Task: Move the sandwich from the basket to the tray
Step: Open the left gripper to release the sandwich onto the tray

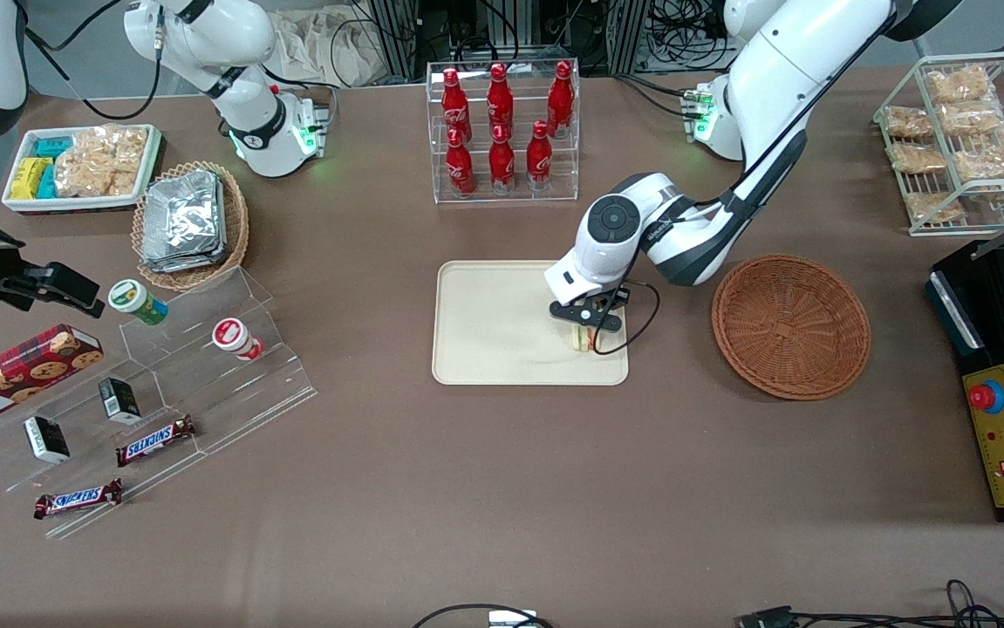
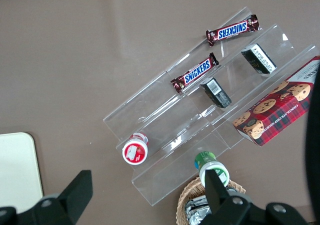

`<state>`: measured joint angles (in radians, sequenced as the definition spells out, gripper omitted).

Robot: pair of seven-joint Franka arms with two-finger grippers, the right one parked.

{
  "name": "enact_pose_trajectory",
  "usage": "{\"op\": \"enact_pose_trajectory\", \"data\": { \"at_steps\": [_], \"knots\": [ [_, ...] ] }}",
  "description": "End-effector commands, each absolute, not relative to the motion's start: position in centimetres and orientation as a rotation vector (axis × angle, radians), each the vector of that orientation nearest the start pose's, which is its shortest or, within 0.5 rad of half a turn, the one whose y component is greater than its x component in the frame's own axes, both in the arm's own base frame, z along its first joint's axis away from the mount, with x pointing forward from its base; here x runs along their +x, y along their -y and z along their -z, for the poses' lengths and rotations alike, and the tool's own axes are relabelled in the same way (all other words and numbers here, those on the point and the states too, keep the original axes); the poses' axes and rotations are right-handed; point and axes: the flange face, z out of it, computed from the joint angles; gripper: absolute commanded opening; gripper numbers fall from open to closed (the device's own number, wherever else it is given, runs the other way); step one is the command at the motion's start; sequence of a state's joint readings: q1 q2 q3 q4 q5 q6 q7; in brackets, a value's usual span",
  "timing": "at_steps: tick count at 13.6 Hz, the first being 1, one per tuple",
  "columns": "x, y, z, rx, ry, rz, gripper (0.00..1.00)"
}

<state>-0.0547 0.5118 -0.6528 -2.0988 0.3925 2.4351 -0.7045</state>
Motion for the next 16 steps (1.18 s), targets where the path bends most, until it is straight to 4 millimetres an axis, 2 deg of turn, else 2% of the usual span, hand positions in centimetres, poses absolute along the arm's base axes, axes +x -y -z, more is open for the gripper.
{"op": "enact_pose_trajectory", "data": {
  "at_steps": [1, 3, 5, 7, 9, 12, 16],
  "knots": [
    [44.5, 38.0, -22.0, -3.136, -0.350, -0.075, 1.00],
    [45.3, 38.0, -22.8, -3.133, -0.331, -0.062, 1.00],
    [47.2, 37.9, -24.9, -3.097, -0.280, -0.068, 1.00],
    [49.9, 37.7, -28.1, -3.071, -0.121, -0.052, 1.00],
    [52.3, 36.4, -31.4, -3.048, 0.006, -0.022, 1.00],
    [55.4, 31.9, -36.3, -3.026, 0.148, 0.071, 1.00],
    [58.1, 26.1, -39.8, -3.006, 0.283, 0.158, 1.00]
  ]
}}
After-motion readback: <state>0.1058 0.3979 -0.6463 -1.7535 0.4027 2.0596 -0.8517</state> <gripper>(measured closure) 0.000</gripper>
